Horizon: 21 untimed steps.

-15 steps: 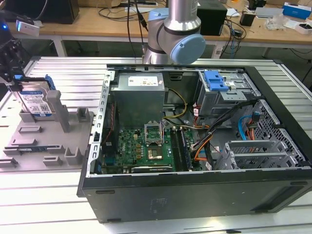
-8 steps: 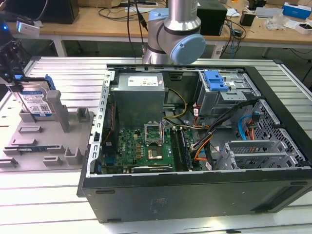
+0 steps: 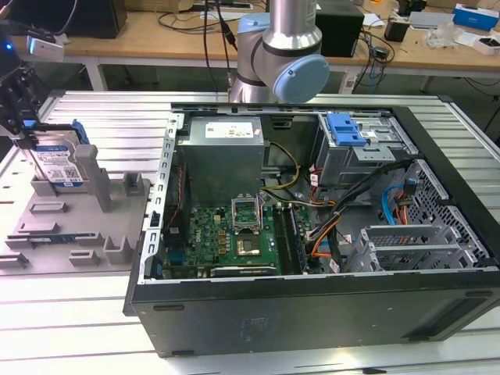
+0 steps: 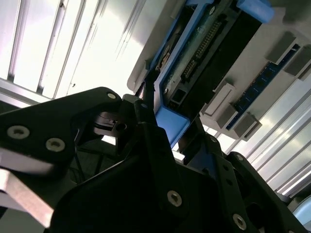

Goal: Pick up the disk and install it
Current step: 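Pick up the disk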

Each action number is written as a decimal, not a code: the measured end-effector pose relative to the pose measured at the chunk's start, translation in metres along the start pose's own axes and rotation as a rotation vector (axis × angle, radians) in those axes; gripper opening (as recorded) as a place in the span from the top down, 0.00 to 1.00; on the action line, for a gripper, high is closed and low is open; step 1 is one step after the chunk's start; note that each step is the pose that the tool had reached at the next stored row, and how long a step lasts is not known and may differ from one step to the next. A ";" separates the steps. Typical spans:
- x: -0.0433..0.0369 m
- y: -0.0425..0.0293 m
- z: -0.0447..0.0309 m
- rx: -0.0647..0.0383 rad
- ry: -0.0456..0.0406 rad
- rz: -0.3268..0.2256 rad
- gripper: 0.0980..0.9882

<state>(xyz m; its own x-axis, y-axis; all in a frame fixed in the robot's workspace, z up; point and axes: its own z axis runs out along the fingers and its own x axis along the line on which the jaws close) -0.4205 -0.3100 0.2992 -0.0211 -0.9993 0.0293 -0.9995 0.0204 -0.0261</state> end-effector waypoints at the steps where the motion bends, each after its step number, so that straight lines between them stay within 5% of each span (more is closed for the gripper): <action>1: 0.0001 0.0001 0.0000 0.000 0.0000 0.000 0.60; 12: 0.0004 0.0001 0.0015 -0.001 0.0000 0.000 0.60; 14: 0.0004 0.0001 0.0015 -0.001 0.0001 0.000 0.70; 21: 0.0004 0.0001 0.0017 -0.001 0.0000 0.000 0.70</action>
<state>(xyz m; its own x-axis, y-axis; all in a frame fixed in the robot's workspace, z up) -0.4205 -0.3104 0.2975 -0.0211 -0.9993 0.0293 -0.9995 0.0204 -0.0256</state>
